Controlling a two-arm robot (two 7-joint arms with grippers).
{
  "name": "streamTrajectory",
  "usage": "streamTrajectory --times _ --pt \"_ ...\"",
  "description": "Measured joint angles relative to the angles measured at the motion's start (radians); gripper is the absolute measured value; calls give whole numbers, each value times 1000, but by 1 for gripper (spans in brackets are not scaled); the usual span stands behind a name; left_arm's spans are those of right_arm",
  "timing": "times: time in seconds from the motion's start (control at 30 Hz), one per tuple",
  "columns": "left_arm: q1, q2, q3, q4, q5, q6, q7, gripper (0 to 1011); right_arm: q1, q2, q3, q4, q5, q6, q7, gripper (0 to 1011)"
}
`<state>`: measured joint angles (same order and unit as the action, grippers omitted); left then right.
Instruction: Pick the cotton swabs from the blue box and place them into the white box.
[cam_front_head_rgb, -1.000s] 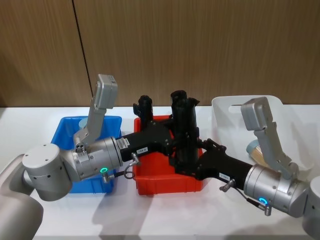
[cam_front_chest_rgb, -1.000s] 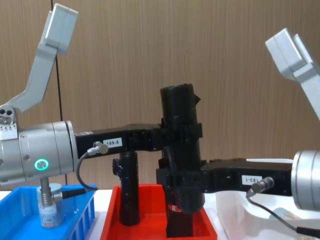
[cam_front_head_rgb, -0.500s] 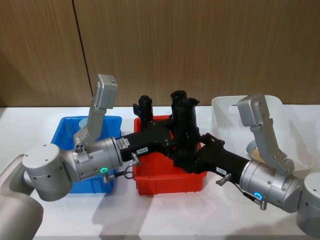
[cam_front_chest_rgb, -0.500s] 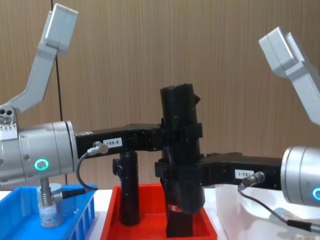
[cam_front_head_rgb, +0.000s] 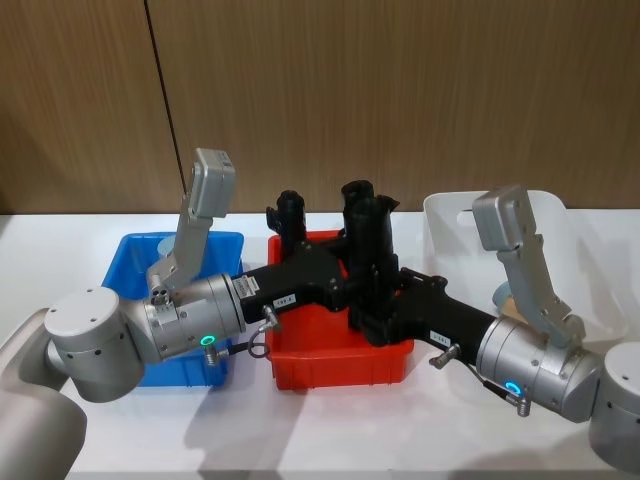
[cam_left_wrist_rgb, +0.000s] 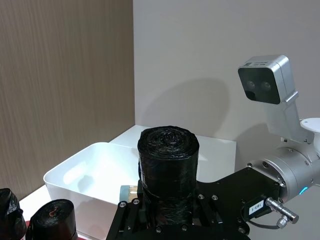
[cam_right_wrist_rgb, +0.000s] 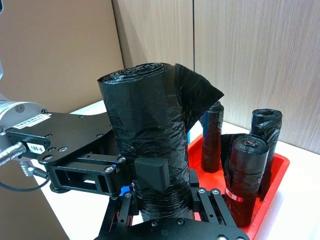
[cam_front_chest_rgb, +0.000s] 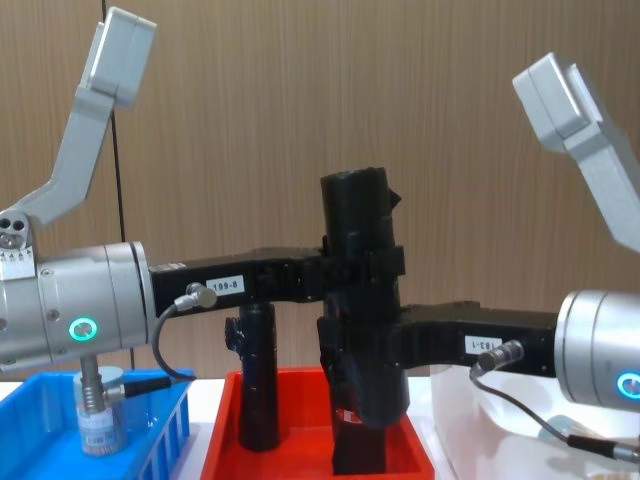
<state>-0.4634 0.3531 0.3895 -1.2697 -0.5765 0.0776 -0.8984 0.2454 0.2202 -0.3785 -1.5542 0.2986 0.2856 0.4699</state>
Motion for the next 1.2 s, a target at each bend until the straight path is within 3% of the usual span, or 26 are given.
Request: streamTrajectory --times 0.13,0.6,1.2 --pt "0 0 0 0 0 0 0 470 2 0 -1 2 2 -1 1 517" --pt "0 0 0 0 0 0 0 470 3 3 -3 1 9 0 0 483" --pt "0 0 0 0 0 0 0 971 -2 12 -6 -11 17 -1 -3 482"
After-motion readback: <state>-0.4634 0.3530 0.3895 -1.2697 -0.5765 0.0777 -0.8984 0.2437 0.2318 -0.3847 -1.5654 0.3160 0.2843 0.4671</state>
